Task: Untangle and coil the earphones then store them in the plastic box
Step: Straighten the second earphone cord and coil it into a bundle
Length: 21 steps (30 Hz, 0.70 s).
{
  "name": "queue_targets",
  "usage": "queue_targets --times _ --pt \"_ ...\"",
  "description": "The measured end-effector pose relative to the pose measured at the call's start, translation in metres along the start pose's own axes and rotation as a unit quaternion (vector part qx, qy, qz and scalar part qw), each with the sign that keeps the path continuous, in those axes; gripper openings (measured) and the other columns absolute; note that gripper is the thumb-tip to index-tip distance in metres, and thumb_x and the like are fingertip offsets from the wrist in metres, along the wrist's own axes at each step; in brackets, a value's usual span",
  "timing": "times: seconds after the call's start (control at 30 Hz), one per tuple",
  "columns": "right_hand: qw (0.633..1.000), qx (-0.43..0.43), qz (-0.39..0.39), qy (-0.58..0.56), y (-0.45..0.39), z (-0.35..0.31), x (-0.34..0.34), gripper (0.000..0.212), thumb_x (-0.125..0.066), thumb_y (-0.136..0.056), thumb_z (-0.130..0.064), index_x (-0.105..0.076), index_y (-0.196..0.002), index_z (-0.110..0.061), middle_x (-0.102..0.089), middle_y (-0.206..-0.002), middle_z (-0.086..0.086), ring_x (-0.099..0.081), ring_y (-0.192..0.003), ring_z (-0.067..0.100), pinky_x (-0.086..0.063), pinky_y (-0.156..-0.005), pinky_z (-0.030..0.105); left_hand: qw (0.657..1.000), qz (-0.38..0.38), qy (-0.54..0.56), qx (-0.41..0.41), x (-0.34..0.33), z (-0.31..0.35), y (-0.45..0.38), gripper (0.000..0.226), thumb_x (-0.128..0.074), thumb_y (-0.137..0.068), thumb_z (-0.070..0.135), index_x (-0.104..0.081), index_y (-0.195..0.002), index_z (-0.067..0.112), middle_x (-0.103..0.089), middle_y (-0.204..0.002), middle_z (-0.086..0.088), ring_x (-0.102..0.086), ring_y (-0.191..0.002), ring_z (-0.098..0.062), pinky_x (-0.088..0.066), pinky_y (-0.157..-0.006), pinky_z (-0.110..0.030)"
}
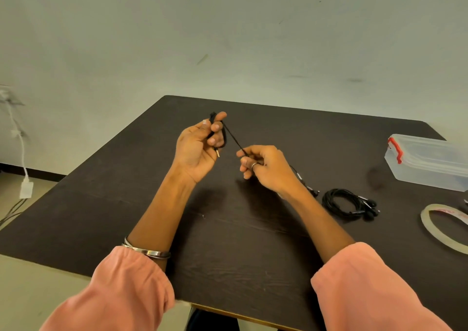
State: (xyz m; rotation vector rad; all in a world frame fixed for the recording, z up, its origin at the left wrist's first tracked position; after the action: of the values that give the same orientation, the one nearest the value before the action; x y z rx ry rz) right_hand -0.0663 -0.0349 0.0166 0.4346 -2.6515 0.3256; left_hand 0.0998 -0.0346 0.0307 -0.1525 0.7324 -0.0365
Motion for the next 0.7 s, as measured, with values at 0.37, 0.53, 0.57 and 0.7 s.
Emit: queue_targets --times 0.37,0.53,0.57,0.7 --pt "0.993 -0.013 -0.087 0.084 0.003 -0.008 -0.014 0.016 -0.057 -0.095 -0.013 -0.063 -0.109 -0.009 -0.065 -0.075 0.003 -0.052 -0.045 0.000 -0.048 -0.047 0.021 0.993 0.083 -0.058 -0.059 0.001 0.002 0.000 0.026 -0.034 -0.102 0.006 -0.056 -0.112 -0.004 -0.059 -0.073 0.001 -0.047 -0.056 -0.007 -0.041 -0.057 -0.018" --pt "0.957 0.099 -0.145 0.233 0.005 -0.013 -0.014 0.018 -0.056 -0.095 -0.021 -0.064 -0.095 -0.004 -0.067 -0.077 0.006 -0.063 -0.067 0.017 -0.054 -0.066 0.037 0.960 0.084 -0.246 -0.102 0.001 -0.003 -0.001 0.022 -0.032 -0.103 0.002 -0.053 -0.106 0.009 -0.064 -0.082 -0.002 -0.060 -0.061 -0.009 -0.051 -0.067 -0.023" --pt "0.944 0.123 -0.143 0.271 0.004 -0.013 -0.015 0.020 -0.055 -0.095 -0.023 -0.062 -0.089 -0.006 -0.066 -0.076 0.006 -0.062 -0.069 0.021 -0.052 -0.067 0.040 0.943 0.076 -0.304 -0.110 0.001 -0.005 0.000 0.025 -0.031 -0.103 0.002 -0.053 -0.102 0.015 -0.065 -0.083 -0.002 -0.062 -0.062 -0.008 -0.051 -0.069 -0.023" --pt "0.937 0.182 -0.077 0.288 0.003 -0.018 -0.007 0.018 -0.054 -0.095 -0.025 -0.057 -0.078 -0.019 -0.052 -0.065 -0.007 -0.050 -0.059 0.016 -0.041 -0.058 0.033 0.903 0.017 -0.417 -0.102 0.000 -0.013 0.000 0.022 -0.031 -0.103 0.001 -0.050 -0.105 0.012 -0.067 -0.086 -0.004 -0.066 -0.068 -0.006 -0.052 -0.070 -0.020"
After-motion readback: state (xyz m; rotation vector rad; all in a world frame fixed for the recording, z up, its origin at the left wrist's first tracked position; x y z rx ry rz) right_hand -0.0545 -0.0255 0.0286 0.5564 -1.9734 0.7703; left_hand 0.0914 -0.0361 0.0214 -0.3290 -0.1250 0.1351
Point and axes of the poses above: each hand's wrist, its own y-axis away from the middle knuckle, its own x-axis out of the back of the hand, z = x × y, the point moved 1 cm from there along -y, towards the middle knuckle
